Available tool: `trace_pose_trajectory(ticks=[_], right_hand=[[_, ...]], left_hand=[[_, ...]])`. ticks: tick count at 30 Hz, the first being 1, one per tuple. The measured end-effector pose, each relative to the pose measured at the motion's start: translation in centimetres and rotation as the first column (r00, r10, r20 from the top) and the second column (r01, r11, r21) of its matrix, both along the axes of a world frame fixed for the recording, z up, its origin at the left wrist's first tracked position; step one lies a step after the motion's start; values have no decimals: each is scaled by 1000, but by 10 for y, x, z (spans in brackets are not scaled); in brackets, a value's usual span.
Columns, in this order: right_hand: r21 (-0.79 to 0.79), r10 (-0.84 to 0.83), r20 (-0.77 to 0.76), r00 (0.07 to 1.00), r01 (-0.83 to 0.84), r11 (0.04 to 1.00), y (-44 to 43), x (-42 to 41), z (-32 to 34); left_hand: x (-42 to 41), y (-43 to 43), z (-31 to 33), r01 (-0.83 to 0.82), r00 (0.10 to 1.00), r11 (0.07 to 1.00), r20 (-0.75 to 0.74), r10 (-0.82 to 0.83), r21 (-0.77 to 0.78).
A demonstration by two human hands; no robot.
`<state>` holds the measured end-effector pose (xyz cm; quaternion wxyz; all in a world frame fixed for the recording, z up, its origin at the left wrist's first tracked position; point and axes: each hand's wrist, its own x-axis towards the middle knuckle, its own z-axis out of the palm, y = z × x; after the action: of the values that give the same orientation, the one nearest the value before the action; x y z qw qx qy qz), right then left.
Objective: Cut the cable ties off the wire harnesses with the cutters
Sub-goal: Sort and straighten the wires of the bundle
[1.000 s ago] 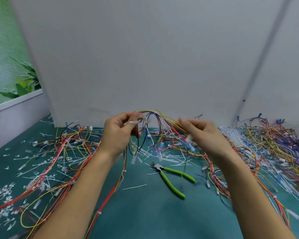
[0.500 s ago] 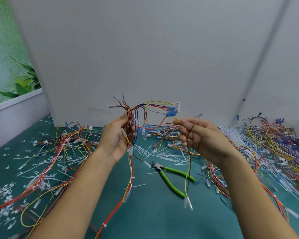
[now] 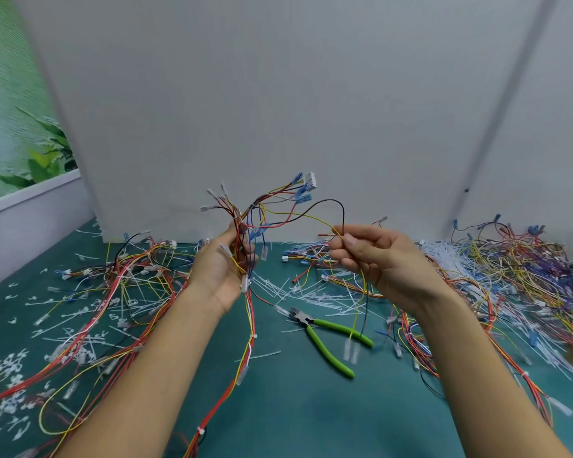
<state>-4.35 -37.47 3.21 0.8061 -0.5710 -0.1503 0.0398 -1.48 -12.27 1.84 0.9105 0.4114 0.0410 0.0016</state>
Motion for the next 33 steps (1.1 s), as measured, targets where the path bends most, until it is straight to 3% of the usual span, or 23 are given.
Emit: trace_pose_trajectory(ticks=[8, 11, 14, 17, 20, 23, 24, 26, 28, 30, 33], right_hand=[[-145, 108, -10, 994, -109, 983, 20, -6, -6], [-254, 131, 1, 991, -126, 959, 37, -14, -10], [-346, 35, -2, 999, -33, 938, 38, -13, -21], [-158, 112, -7, 994, -112, 981, 37, -11, -20], [-104, -5, 26, 1000, 7, 995, 43, -11, -11], [13, -97, -79, 992, 99, 995, 39, -6, -4], [104, -113, -116, 987, 125, 987, 36, -4, -1], [311, -134, -185, 974, 187, 932, 27, 0, 4], [441, -170, -248, 954, 268, 857, 20, 1, 7], [504, -180, -284, 942, 306, 808, 17, 4, 6], [577, -153, -300, 942, 307, 757, 16, 7, 7]], left_hand=[[-8, -17, -2, -70, 994, 989, 93, 58, 128], [-21, -35, -3, -99, 978, 958, 205, 44, 269], [-33, -53, -7, -172, 938, 838, 345, -21, 518], [-36, -57, -10, -306, 885, 696, 464, -44, 650], [-34, -52, -9, -399, 871, 530, 490, -36, 748], [-32, -40, -4, -64, 937, 592, 253, -241, 803], [-32, -31, -2, 84, 910, 521, 148, -388, 850], [-34, -10, 2, 324, 744, 246, -86, -663, 913], [-35, 8, 3, 455, 576, 40, -259, -776, 890], [-33, 14, 2, 523, 556, 58, -289, -779, 850], [-28, 15, 1, 539, 655, 233, -229, -720, 809]])
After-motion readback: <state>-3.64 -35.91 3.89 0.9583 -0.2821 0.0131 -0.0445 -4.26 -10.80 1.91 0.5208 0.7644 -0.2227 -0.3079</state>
